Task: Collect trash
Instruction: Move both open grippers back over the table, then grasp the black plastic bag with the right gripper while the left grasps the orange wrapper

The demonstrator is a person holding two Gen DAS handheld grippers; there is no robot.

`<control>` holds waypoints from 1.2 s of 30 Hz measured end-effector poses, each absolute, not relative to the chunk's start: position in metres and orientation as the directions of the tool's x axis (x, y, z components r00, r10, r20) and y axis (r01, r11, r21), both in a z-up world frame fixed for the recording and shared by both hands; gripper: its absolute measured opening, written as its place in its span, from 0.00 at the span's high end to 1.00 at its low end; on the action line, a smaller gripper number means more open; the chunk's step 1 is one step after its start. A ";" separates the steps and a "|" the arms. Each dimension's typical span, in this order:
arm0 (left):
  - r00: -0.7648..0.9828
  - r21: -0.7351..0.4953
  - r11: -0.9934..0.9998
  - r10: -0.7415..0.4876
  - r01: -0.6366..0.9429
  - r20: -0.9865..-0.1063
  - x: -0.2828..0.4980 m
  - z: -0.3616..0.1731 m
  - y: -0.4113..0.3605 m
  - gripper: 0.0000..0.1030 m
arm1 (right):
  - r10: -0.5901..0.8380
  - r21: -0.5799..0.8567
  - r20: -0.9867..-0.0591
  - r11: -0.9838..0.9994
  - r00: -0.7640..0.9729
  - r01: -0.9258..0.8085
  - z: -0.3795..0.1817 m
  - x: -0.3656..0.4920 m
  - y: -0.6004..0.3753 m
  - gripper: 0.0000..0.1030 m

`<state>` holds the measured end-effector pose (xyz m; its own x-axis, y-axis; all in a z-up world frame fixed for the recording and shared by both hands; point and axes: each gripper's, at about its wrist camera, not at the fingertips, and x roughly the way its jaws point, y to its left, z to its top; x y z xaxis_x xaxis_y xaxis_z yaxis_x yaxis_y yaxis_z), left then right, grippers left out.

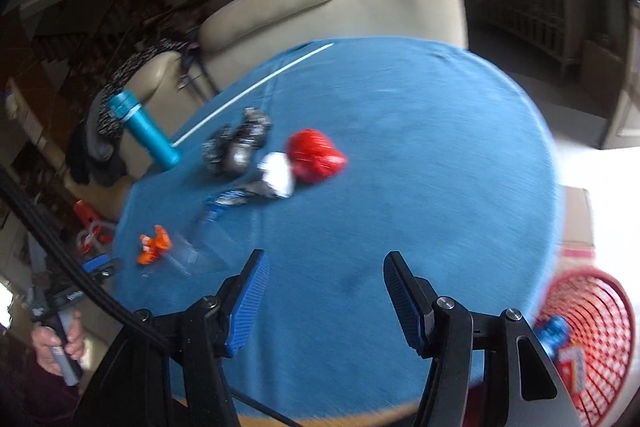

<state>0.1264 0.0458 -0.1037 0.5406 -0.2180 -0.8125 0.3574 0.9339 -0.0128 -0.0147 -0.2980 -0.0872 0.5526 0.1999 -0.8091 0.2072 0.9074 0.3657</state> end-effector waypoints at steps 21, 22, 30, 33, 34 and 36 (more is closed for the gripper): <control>0.539 -0.010 0.874 -0.308 0.485 -0.784 0.130 -0.095 0.094 0.37 | 0.413 0.523 -0.849 0.750 0.331 0.405 -0.213 0.276 -0.211 0.47; 0.537 -0.008 0.869 -0.312 0.494 -0.784 0.132 -0.095 0.092 0.37 | 0.368 0.470 -0.877 0.794 0.310 0.387 -0.216 0.280 -0.203 0.61; 0.427 -0.114 0.781 -0.450 0.614 -0.785 0.157 -0.105 0.058 0.37 | 0.295 0.410 -0.856 0.888 0.425 0.209 -0.165 0.228 -0.191 0.62; 0.368 -0.151 0.726 -0.503 0.671 -0.782 0.169 -0.111 0.041 0.29 | 0.311 0.418 -0.825 0.898 0.471 0.140 -0.135 0.194 -0.200 0.62; 0.354 -0.147 0.712 -0.503 0.686 -0.788 0.173 -0.113 0.035 0.29 | 0.320 0.425 -0.817 0.896 0.479 0.127 -0.127 0.182 -0.206 0.62; 0.291 -0.161 0.673 -0.506 0.722 -0.812 0.182 -0.121 0.026 0.29 | 0.330 0.435 -0.807 0.893 0.490 0.115 -0.114 0.161 -0.218 0.62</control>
<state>0.1822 0.0256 -0.1208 0.2913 -0.5060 -0.8119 0.7218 0.6732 -0.1606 0.1615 -0.2179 -0.1138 0.4895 0.3296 -0.8073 0.1154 0.8932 0.4346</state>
